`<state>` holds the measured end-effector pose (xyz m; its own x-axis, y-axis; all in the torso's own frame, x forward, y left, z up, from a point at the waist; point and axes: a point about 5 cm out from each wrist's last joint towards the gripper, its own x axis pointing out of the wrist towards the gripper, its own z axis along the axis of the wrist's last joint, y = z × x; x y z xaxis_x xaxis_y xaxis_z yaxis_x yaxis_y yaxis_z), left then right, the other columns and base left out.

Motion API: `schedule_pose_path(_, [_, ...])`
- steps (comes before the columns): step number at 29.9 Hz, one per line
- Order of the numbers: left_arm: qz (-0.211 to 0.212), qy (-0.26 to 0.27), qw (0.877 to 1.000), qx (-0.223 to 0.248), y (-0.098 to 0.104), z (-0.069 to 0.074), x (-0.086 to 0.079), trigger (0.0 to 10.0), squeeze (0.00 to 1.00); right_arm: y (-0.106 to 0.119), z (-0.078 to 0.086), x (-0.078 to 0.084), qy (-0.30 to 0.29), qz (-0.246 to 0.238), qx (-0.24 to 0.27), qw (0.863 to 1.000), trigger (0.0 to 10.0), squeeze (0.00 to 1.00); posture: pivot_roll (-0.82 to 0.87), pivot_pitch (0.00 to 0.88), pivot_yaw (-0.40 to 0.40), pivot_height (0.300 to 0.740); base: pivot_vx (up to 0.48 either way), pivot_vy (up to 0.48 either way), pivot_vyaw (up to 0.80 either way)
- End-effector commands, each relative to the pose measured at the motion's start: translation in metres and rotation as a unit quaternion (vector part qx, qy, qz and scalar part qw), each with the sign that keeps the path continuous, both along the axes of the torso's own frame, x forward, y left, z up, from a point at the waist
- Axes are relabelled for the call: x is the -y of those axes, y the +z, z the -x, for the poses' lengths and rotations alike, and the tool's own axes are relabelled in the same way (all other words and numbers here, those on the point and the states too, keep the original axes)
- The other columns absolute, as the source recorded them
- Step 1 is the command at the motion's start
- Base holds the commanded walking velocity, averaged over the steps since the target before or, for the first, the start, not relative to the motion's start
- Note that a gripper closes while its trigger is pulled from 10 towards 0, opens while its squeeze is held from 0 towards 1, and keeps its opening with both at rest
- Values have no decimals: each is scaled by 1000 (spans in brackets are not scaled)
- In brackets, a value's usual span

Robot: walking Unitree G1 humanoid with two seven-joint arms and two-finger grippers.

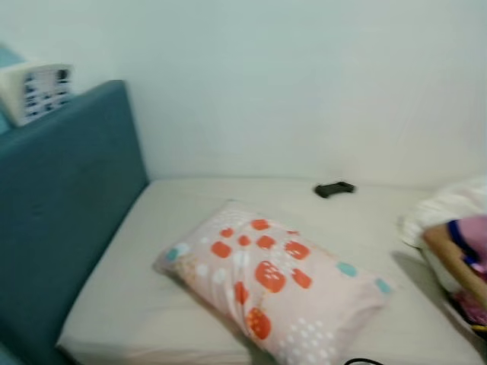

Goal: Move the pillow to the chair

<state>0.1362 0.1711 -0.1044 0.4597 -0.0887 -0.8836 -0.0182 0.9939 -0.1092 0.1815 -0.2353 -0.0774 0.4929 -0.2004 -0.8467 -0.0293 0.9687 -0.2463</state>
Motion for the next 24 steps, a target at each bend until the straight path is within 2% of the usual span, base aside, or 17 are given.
schedule_pose_path(1, [-2, -3, 1000, -8, -1, 4, -1, 10000, 0, 5, -14, -10, 12, -27, 29, 999, 10000, 0, -102, 30, 6, 740, 0, 0, -769])
schedule_pose_path(2, [-2, -4, 1000, -9, -1, 4, -1, 10000, 0, 10, -25, -15, 30, -40, 48, 998, 10000, 0, -104, 31, 7, 740, 0, 0, -769])
schedule_pose_path(3, [-2, -4, 1000, -9, -1, 4, -1, 10000, 0, 10, -25, -15, 30, -40, 48, 998, 10000, 0, -104, 31, 7, 740, 0, 0, -769])
schedule_pose_path(10, [-4, -11, 1000, -9, -1, 4, -1, 10000, 0, 30, -56, -21, 10, -90, 123, 988, 10000, 0, -110, 33, 12, 740, 0, 0, -769])
schedule_pose_path(15, [-5, -14, 1000, -10, -1, 4, 0, 10000, 0, 38, -67, -22, -5, -112, 150, 982, 10000, 0, -113, 30, 11, 740, 0, 0, -774])
schedule_pose_path(24, [-7, -12, 1000, -8, -1, 3, 0, 10000, 0, 41, -72, -21, -30, -138, 168, 976, 10000, 0, -111, 28, 9, 740, 0, 0, -770])
